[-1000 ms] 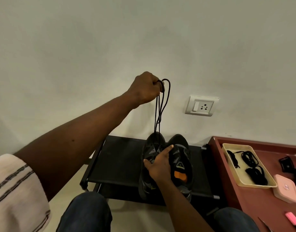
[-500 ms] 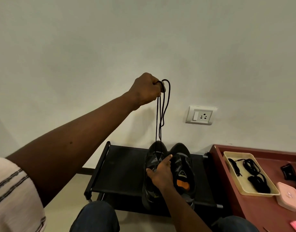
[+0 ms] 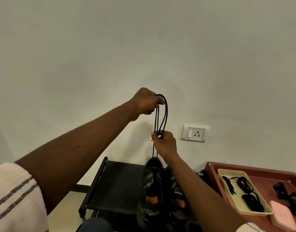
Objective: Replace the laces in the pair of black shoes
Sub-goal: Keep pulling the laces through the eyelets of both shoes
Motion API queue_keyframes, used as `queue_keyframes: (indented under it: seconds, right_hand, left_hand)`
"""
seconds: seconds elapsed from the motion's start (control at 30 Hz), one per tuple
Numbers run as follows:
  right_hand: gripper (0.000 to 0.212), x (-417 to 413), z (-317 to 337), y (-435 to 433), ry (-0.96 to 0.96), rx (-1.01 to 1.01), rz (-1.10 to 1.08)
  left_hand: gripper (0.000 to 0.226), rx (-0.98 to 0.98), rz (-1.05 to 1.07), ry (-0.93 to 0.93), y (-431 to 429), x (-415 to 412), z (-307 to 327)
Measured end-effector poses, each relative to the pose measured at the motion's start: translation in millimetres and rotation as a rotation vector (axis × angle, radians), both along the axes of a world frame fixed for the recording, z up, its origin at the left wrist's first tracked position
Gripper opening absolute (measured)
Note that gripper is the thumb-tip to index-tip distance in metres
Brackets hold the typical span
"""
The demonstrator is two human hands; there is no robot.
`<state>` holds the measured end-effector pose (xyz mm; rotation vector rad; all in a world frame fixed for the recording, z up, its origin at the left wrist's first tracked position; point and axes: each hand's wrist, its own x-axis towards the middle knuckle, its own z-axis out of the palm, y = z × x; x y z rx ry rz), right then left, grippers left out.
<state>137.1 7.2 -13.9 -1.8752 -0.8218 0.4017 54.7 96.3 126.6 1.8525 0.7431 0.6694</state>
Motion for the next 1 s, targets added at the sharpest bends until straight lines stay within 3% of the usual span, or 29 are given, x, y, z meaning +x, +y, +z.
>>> queue_keyframes:
  seconds: [0.23, 0.43, 0.53, 0.6, 0.7, 0.77, 0.93, 1.0]
  right_hand:
    - [0.023, 22, 83, -14, 0.042, 0.130, 0.146]
    - [0.018, 35, 129, -22, -0.104, 0.146, 0.166]
    - [0.051, 33, 133, -20, -0.228, 0.105, 0.045]
    - [0.072, 29, 125, -22, -0.082, 0.126, -0.121]
    - [0.056, 14, 104, -28, 0.253, 0.209, -0.337]
    - [0.042, 0, 88, -33, 0.177, 0.234, -0.388]
    - [0.015, -19, 99, -33, -0.052, 0.389, -0.132]
    - [0.021, -11, 125, -24, -0.131, 0.411, -0.067]
  left_hand:
    - [0.026, -0.001, -0.019, -0.072, -5, -5, 33]
    - [0.029, 0.041, -0.032, -0.122, -15, -2, 49]
    - [0.028, 0.039, -0.017, -0.156, -18, 1, 53]
    - [0.028, 0.023, 0.000, -0.184, -18, 2, 56]
    - [0.029, -0.023, 0.017, -0.213, -19, 1, 66]
    - [0.030, -0.034, 0.028, -0.221, -19, 0, 75]
    - [0.030, 0.016, 0.020, -0.214, -19, 0, 99]
    - [0.029, 0.038, -0.004, -0.211, -20, -1, 106]
